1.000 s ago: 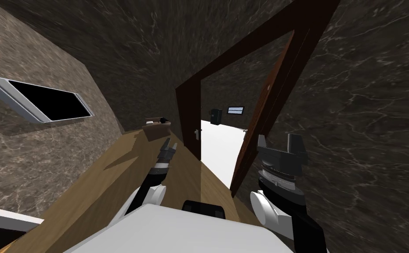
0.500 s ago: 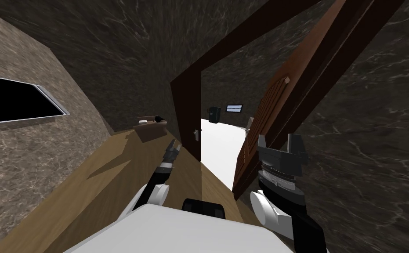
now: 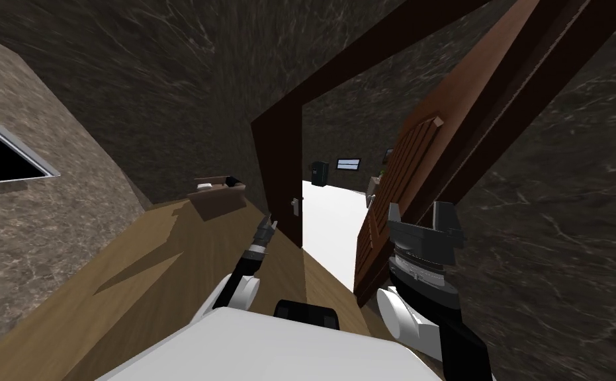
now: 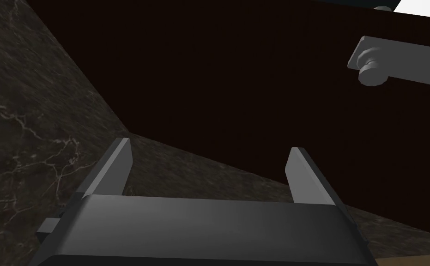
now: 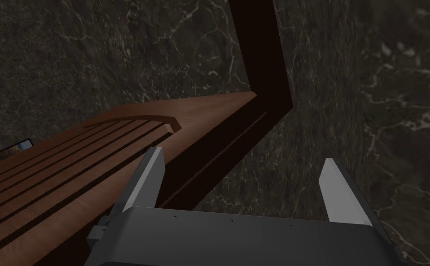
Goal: Push the door open
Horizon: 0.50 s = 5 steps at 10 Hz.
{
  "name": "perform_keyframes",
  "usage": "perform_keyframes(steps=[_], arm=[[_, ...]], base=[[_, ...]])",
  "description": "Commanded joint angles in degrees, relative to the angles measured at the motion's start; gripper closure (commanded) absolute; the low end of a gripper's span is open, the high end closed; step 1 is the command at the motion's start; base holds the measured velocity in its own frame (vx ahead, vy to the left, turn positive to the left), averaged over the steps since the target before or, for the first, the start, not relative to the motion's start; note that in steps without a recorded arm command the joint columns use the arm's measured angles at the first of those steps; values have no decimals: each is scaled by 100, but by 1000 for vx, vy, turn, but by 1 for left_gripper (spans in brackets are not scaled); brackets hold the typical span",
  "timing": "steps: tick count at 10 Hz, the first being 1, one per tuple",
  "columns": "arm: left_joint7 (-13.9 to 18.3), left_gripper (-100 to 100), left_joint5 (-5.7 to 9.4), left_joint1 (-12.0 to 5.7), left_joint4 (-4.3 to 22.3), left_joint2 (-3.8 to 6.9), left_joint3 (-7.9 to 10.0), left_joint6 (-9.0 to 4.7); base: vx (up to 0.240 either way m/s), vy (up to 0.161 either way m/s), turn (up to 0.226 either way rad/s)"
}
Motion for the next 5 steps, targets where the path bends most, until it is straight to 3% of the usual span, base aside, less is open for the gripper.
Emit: perform_keyframes(steps=[1,5], arm=[[-2,-100,-11,-113,200,27,-86,46],[9,-100,-17,-311,598,107,-240,101]], base=[[132,167,-130],[88,107,-86]])
